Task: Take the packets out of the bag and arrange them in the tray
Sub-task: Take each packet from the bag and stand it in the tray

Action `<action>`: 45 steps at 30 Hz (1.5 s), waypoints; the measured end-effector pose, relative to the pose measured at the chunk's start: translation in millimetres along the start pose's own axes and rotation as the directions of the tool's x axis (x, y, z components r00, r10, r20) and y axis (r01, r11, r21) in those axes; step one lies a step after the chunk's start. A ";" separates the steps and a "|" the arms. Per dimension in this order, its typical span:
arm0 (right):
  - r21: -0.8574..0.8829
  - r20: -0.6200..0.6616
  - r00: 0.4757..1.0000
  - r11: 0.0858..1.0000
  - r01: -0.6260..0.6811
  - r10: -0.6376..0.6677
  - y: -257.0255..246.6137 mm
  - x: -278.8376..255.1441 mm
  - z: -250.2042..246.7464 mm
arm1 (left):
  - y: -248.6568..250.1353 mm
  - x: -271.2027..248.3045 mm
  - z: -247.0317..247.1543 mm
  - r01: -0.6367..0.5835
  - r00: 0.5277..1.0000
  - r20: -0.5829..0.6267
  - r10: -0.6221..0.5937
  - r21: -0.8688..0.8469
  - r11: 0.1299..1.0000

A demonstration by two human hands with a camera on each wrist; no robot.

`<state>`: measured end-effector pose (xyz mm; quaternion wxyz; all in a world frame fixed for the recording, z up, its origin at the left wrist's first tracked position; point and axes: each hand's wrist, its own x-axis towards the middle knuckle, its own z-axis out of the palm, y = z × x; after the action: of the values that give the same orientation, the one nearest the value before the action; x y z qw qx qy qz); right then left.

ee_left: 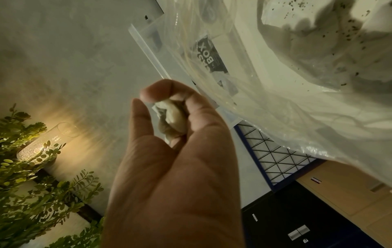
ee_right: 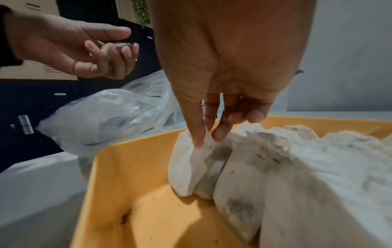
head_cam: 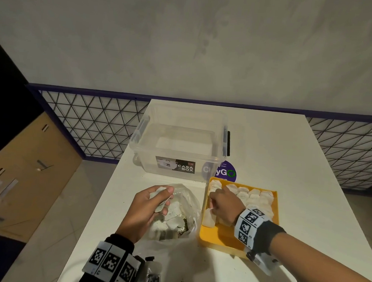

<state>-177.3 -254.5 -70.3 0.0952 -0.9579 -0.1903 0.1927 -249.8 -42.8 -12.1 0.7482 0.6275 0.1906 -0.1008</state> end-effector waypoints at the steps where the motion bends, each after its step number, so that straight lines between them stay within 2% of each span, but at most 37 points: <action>1: -0.033 -0.009 1.000 0.999 0.000 -0.001 0.4 1.6 0.3 | 0.1 -0.2 -0.2 0.001 1.000 -0.002 -0.001 0.003 1.000; 6: -0.138 -0.008 1.000 0.990 0.017 -0.018 2.9 6.2 1.9 | -0.6 1.3 0.5 0.033 0.999 -0.017 -0.033 -0.026 0.999; 13: -0.092 -0.025 0.999 0.996 0.018 -0.020 2.9 1.2 0.9 | -5.1 10.0 0.3 0.072 0.997 -0.022 -0.078 -0.209 0.975; 18: -0.265 0.000 0.998 0.962 0.059 -0.061 -3.3 3.0 4.1 | -5.3 9.4 2.5 0.076 0.997 -0.015 -0.081 -0.198 0.977; 23: -0.293 -0.008 0.999 0.955 0.039 -0.043 -3.8 6.4 3.1 | -4.4 7.0 3.6 0.073 0.997 -0.022 -0.078 -0.171 0.983; 29: -0.107 -0.075 0.997 0.994 0.027 -0.036 -1.1 2.9 -15.5 | -6.2 8.0 -0.8 0.077 0.997 -0.002 -0.078 -0.181 0.980; 33: 0.083 -0.207 0.973 0.989 0.125 -0.106 -13.5 -0.7 -44.3 | -3.1 5.3 0.1 0.071 0.997 0.039 -0.066 -0.157 0.985; 36: 0.246 -0.252 0.942 0.927 0.284 -0.221 -35.7 -1.0 -58.6 | -1.8 4.7 1.2 0.062 0.998 0.037 -0.058 -0.119 0.991; 39: 0.380 -0.186 0.921 0.839 0.388 -0.342 -60.2 2.4 -59.4 | -2.2 6.6 3.2 0.038 0.999 0.034 -0.035 -0.101 0.994; 42: 0.492 -0.147 0.914 0.773 0.400 -0.379 -73.4 9.8 -50.3 | -3.0 7.2 2.3 0.027 0.999 0.020 -0.026 -0.075 0.997; 45: 0.596 -0.177 0.927 0.713 0.368 -0.331 -74.5 11.1 -45.2 | -3.6 6.5 -0.7 0.020 1.000 0.009 -0.019 -0.106 0.994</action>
<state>-174.0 -187.2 -13.9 0.4441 -0.8245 -0.2912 0.1955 -245.4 -42.2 -18.1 0.7802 0.5844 0.1991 -0.1002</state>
